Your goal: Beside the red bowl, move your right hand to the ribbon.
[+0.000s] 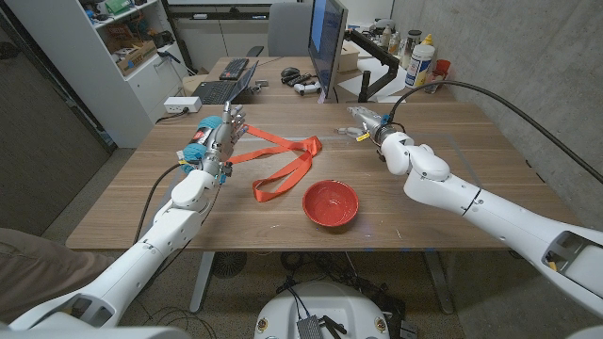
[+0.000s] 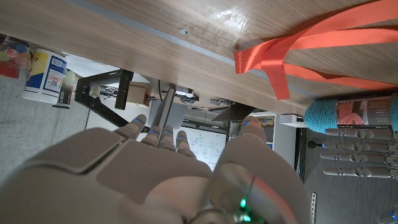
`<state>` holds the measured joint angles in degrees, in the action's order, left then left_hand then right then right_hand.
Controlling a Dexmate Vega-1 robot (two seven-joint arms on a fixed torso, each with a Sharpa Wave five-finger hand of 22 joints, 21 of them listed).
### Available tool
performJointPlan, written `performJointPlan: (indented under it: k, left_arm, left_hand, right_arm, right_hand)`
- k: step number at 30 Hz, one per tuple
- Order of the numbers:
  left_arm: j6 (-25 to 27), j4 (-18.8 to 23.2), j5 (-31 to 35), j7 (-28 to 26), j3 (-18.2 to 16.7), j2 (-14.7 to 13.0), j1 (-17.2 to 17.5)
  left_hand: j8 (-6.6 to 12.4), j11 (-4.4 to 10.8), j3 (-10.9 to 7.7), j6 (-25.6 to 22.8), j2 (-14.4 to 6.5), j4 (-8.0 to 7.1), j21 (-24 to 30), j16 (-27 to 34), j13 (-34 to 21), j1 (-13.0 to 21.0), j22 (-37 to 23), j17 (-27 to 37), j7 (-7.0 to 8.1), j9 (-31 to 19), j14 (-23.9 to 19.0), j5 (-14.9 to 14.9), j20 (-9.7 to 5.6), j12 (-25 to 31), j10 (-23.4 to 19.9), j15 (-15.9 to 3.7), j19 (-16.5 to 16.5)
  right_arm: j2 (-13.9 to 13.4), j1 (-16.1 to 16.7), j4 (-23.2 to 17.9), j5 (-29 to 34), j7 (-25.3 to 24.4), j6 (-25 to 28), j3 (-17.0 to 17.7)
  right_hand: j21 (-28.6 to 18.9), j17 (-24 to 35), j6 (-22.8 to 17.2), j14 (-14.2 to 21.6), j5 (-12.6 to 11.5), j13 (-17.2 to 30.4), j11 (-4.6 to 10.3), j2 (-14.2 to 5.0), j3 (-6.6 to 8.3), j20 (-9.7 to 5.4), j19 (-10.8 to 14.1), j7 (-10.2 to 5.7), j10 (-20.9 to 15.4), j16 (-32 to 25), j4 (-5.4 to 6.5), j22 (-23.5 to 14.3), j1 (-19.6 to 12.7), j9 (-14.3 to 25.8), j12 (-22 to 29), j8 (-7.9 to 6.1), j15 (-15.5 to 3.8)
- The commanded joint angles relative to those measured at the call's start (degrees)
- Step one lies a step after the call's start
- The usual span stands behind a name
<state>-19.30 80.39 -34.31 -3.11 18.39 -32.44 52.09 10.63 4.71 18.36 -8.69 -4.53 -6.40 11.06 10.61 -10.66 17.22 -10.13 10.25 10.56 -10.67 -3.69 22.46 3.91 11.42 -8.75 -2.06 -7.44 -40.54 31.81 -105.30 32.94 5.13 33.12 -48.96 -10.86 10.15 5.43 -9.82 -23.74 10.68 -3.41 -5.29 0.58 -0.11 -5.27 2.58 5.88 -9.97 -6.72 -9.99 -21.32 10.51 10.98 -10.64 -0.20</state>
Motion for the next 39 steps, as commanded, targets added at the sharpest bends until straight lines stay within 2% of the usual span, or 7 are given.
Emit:
performJointPlan:
  k: [1, 33, 39]
  left_arm:
    - [-0.5, -0.9, 0.9, -0.9, -0.2, 0.2, -0.5]
    - [0.5, 0.0, 2.4, -4.1, -0.5, -0.4, 0.7]
    - [0.2, -1.7, 4.3, -5.6, 0.0, 0.1, 0.0]
  left_hand:
    - [0.31, 0.02, -0.01, 0.2, 0.0, -0.23, 0.2, 0.0, -0.1, -0.5, -0.2, 0.1, 0.43, -0.1, 0.4, 0.3, 0.27, -0.1, 0.2, -0.34, 0.1]
    - [0.4, -0.06, -0.03, 0.2, 0.2, -0.33, 0.2, 0.1, -0.1, -0.8, -0.2, 0.1, 0.15, -0.1, 0.5, 0.5, 0.07, 0.0, 0.1, -0.15, 0.1]
    - [0.66, -0.35, -0.06, -0.4, 0.2, -0.37, 0.2, 0.0, -0.1, -0.9, -0.2, 0.1, -0.1, -0.1, 0.8, 0.6, -0.08, 0.2, -0.4, -0.2, 0.1]
  right_arm:
    - [1.4, -0.9, 1.6, 1.8, 1.3, -1.4, -0.9]
    - [3.3, -2.5, 3.8, 5.2, 5.4, -6.4, -2.5]
    - [4.1, -3.2, 5.3, 5.0, 6.0, -8.1, -3.1]
  right_hand:
    - [-0.1, -0.1, 0.3, -2.2, -0.5, 0.0, 0.03, 0.05, 0.04, 0.32, -0.3, 0.5, 0.4, -0.3, -0.61, -0.1, -0.8, 0.3, 0.4, -0.26, 0.28]
    - [0.0, 0.0, 1.7, -3.0, -1.7, 0.1, -0.49, 0.03, -0.15, 0.4, -1.2, 1.02, 1.5, -0.2, -0.59, -0.2, -1.1, 0.3, 0.4, -0.11, 0.95]
    - [0.0, 0.0, 1.6, -3.0, -1.9, 0.1, -0.58, -0.05, -0.21, 0.4, -1.1, 1.03, 1.6, -0.3, -0.5, -0.2, -1.1, 0.3, 0.4, -0.21, 1.02]
